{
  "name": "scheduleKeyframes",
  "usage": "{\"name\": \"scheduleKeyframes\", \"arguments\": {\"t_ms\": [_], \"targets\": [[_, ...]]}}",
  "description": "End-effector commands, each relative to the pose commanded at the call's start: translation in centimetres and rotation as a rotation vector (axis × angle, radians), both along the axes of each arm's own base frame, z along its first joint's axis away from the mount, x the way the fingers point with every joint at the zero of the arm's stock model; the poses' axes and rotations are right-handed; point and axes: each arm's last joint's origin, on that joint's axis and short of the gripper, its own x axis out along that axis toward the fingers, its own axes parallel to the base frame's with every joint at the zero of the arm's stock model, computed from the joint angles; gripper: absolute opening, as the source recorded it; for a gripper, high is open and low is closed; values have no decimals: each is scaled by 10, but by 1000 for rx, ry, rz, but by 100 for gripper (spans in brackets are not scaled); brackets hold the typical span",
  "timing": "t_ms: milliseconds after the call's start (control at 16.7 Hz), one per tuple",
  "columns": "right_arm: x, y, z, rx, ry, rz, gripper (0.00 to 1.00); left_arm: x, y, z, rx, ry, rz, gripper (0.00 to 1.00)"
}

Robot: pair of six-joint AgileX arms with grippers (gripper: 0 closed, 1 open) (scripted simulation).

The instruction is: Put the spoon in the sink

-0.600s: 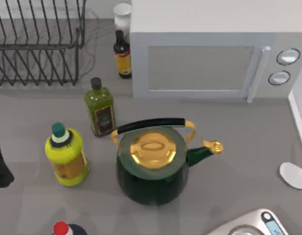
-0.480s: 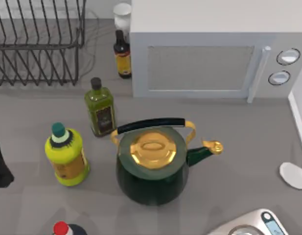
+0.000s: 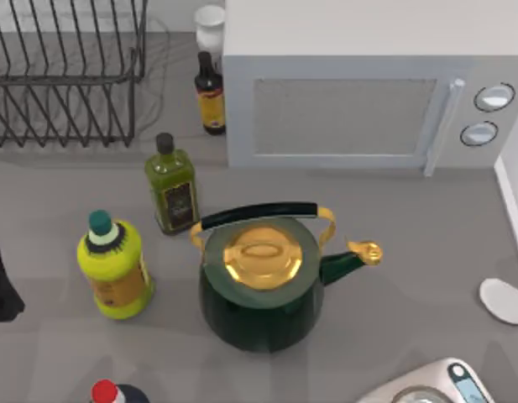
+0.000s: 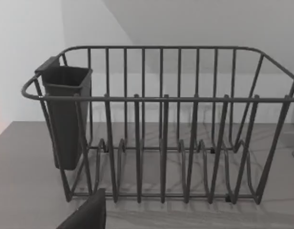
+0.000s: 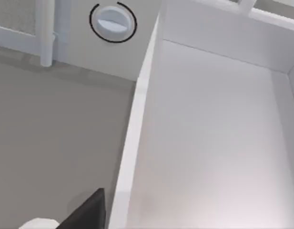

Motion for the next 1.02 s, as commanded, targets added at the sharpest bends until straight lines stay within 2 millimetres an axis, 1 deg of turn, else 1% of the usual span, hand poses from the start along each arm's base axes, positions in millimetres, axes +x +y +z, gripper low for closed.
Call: {"name": "scheduleKeyframes", "arguments": {"t_ms": [300, 540, 660, 780, 900, 1020], "targets": [[38, -1, 6, -188, 546, 160, 100, 0, 0, 0, 0, 0, 0, 100], [69, -3, 7, -272, 873, 330, 100, 0, 0, 0, 0, 0, 0, 100], [82, -4, 5, -292, 990, 407, 100, 0, 0, 0, 0, 0, 0, 100], [93, -5, 4, -303, 1069, 466, 100, 0, 0, 0, 0, 0, 0, 100], [98, -6, 4, -308, 1105, 495, 100, 0, 0, 0, 0, 0, 0, 100], [99, -6, 4, -309, 1108, 499, 100, 0, 0, 0, 0, 0, 0, 100]]}}
